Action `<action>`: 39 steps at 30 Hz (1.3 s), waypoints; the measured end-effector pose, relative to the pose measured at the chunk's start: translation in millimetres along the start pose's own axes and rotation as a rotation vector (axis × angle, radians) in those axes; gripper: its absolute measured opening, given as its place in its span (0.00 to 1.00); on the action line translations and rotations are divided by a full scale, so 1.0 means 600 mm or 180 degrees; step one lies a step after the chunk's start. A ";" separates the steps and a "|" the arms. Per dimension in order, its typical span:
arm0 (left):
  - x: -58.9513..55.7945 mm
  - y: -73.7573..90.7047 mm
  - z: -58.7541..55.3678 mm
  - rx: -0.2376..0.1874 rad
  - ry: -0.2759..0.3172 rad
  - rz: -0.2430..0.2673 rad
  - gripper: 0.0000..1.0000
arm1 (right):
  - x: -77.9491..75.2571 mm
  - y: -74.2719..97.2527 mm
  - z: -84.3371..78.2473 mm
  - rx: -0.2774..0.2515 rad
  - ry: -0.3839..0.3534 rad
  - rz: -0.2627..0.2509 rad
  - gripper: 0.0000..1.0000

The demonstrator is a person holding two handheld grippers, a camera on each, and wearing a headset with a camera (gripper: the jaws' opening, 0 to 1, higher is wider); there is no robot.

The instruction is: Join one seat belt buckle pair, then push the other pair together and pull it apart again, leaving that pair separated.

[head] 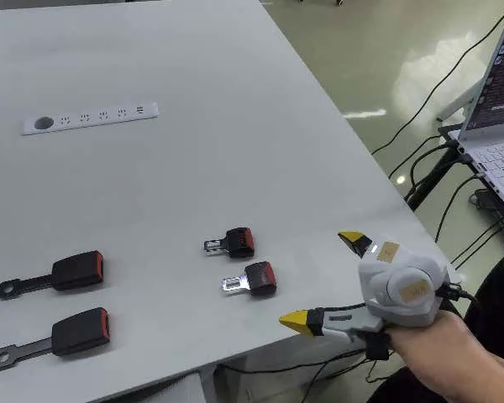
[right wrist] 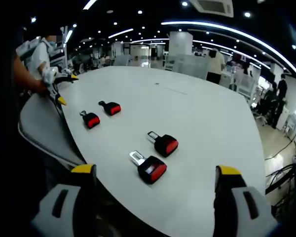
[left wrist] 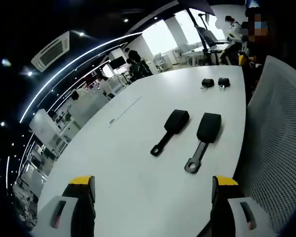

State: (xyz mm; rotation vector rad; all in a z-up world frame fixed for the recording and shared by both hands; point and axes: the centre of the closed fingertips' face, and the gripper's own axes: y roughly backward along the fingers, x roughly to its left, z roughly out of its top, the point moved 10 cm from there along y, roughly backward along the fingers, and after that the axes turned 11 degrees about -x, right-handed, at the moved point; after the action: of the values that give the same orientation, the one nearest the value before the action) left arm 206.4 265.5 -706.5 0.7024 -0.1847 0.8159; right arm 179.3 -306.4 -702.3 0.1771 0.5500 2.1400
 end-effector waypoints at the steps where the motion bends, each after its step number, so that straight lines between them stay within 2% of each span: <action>1: 0.001 0.001 0.000 -0.0017 0.0009 0.0011 1.00 | 0.002 0.001 -0.004 0.0017 -0.0036 0.0006 1.00; 4: 0.004 0.003 0.000 -0.0068 0.0074 0.0052 1.00 | 0.011 0.001 -0.009 0.0087 -0.0024 0.0061 1.00; 9: 0.007 -0.001 -0.008 -0.0053 0.0064 -0.0009 1.00 | 0.009 -0.009 0.005 0.0022 0.0037 0.0047 1.00; 13: 0.008 0.000 -0.010 -0.0054 0.0056 0.0033 1.00 | 0.013 -0.014 0.015 -0.0040 0.0075 0.0079 1.00; 17: 0.008 -0.001 -0.009 -0.0040 0.0064 0.0049 1.00 | 0.005 -0.021 0.019 -0.0050 0.0083 0.0107 1.00; 24: 0.006 -0.002 -0.009 -0.0061 0.0071 0.0032 1.00 | -0.018 -0.026 0.021 -0.0036 0.0133 0.0054 1.00; 27: 0.005 -0.002 -0.008 -0.0060 0.0074 0.0025 1.00 | -0.017 -0.030 0.022 -0.0006 0.0113 0.0076 1.00; 33: 0.006 -0.002 -0.009 -0.0071 0.0081 0.0019 1.00 | -0.017 -0.045 0.029 -0.0048 0.0115 0.0128 1.00; 39: 0.005 -0.002 -0.003 -0.0085 0.0091 0.0025 1.00 | -0.017 -0.057 0.038 -0.0036 0.0213 0.0177 1.00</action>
State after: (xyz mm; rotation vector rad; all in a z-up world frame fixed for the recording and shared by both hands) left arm 208.9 267.8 -707.2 0.6648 -0.1724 0.8292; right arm 217.8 -289.9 -696.8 0.1159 0.5776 2.2092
